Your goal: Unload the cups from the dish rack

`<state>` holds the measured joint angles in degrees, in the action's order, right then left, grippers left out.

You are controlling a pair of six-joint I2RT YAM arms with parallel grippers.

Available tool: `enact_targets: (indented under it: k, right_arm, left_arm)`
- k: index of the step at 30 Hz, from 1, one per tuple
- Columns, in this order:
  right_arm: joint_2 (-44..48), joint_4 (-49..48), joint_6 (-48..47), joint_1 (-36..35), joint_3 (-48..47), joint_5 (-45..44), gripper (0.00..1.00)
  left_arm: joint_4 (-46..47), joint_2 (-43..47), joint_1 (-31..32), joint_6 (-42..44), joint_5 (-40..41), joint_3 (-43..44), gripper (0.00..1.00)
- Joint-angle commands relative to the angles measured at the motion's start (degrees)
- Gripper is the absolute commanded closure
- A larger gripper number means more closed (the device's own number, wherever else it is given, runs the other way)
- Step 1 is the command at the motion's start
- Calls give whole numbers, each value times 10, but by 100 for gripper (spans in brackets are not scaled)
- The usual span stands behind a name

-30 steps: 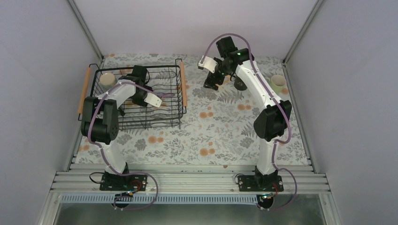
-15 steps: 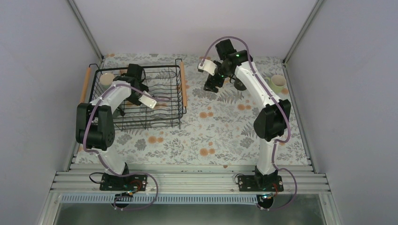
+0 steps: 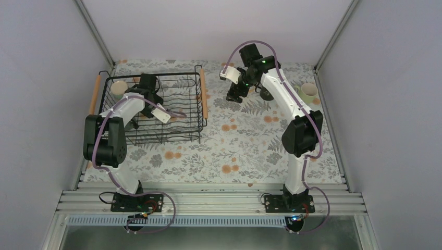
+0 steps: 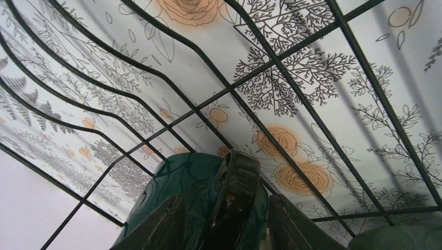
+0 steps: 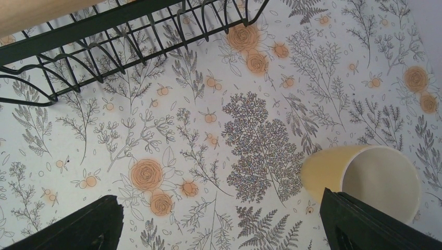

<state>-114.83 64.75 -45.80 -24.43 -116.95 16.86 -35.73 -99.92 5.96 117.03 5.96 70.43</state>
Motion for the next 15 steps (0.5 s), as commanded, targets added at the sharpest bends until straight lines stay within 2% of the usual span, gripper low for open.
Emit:
enact_targets:
  k: [1, 12, 15]
  right_arm:
    - [-2, -6, 2, -5, -4, 9, 2]
    - [-5, -10, 3, -5, 2, 11, 3]
    - [-4, -11, 3, -5, 4, 11, 3]
  left_arm:
    - [39, 7, -2, 31, 15, -25, 61]
    - [39, -4, 2, 0, -1, 4, 86]
    - [15, -6, 4, -21, -16, 28, 89]
